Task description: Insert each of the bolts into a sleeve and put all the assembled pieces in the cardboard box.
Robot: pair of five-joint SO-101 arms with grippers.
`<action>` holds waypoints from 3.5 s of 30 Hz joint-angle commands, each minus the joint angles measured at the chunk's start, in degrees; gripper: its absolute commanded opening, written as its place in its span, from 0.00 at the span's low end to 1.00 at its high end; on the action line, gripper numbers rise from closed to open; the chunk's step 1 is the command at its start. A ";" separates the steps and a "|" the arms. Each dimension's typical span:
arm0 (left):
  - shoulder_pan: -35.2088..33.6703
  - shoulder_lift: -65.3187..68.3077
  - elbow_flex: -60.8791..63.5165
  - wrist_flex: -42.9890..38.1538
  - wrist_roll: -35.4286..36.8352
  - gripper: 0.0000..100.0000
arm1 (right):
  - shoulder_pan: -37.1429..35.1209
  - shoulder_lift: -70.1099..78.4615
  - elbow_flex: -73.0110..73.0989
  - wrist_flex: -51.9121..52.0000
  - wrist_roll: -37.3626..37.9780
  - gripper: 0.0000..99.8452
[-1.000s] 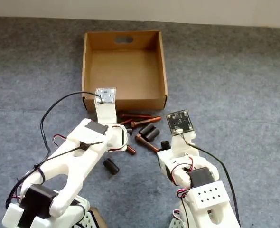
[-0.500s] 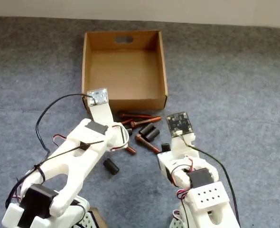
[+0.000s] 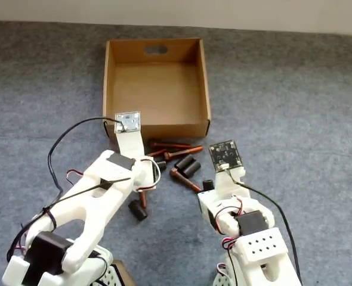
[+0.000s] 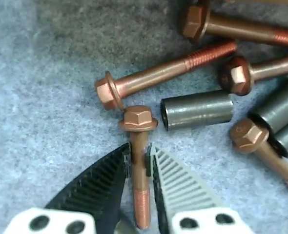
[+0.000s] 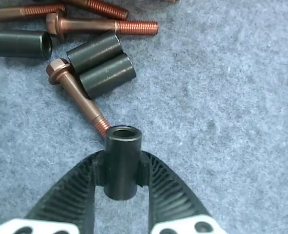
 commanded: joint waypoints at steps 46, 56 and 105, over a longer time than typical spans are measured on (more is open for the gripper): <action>12.97 -0.48 -1.36 7.21 -15.82 0.01 | -0.31 -1.01 -0.22 -0.75 2.11 0.01; 12.18 -0.22 -1.36 7.03 -15.82 0.13 | -0.31 -1.01 -0.04 -0.75 2.37 0.01; 7.43 -42.68 -2.51 0.97 -15.74 0.01 | -0.57 -0.92 -15.16 -9.98 2.02 0.01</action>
